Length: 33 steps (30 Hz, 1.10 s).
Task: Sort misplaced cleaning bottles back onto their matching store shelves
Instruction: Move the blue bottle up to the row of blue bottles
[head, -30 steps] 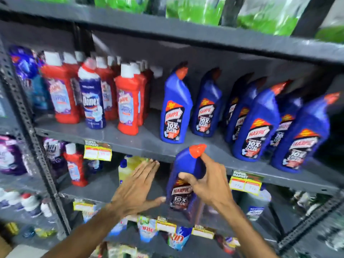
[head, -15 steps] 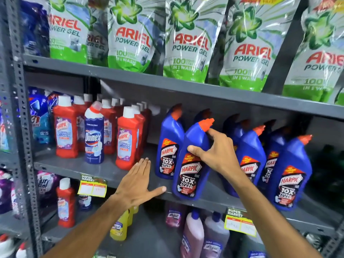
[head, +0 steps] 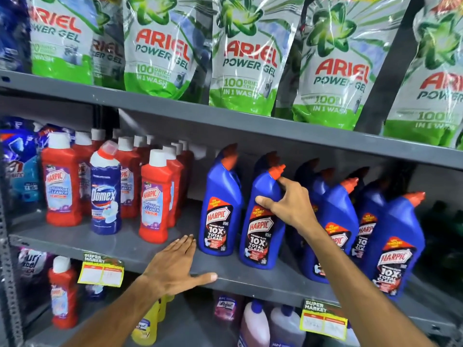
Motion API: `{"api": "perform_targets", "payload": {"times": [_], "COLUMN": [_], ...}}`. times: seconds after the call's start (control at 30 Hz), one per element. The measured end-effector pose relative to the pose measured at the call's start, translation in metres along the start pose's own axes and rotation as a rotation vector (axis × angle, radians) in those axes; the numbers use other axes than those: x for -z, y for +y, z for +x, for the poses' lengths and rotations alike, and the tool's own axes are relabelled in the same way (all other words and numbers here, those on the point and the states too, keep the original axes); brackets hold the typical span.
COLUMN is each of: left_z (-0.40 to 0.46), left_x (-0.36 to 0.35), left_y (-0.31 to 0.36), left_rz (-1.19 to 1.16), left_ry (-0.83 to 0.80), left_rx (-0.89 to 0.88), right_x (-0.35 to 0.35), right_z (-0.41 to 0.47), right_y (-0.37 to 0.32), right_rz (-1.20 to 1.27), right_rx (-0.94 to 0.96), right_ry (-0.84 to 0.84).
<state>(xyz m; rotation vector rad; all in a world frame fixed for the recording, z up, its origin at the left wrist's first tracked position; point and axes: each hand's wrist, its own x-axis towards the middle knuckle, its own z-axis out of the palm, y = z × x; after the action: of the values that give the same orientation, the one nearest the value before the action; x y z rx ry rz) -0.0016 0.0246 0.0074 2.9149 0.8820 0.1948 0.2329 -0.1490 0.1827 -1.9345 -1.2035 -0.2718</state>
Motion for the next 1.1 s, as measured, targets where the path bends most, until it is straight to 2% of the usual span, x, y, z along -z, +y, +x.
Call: {"api": "perform_targets", "payload": {"times": [0.1, 0.23, 0.33, 0.4, 0.53, 1.1], "left_z": [0.002, 0.002, 0.002, 0.002, 0.002, -0.002], "left_x": [-0.003, -0.005, -0.003, -0.003, -0.001, 0.006], "left_y": [-0.001, -0.001, -0.001, -0.001, 0.001, 0.004], "left_rz": [0.006, 0.010, 0.024, 0.042, 0.052, 0.025], "left_ry": [0.018, 0.020, 0.019, 0.008, 0.010, -0.053], "left_rx": [0.002, 0.003, -0.001, -0.006, -0.003, 0.008], "right_x": [-0.009, -0.024, -0.043, -0.056, -0.071, -0.072], "right_z": [0.004, -0.020, -0.050, -0.068, -0.084, -0.083], "right_y": [0.010, 0.033, 0.064, 0.084, 0.104, 0.106], "right_rz": [0.030, 0.237, 0.488, 0.551, 0.450, 0.501], "right_rx": [-0.011, -0.077, -0.191, -0.251, -0.298, -0.333], "right_ry": [0.008, 0.035, -0.040, -0.120, -0.265, -0.231]}}
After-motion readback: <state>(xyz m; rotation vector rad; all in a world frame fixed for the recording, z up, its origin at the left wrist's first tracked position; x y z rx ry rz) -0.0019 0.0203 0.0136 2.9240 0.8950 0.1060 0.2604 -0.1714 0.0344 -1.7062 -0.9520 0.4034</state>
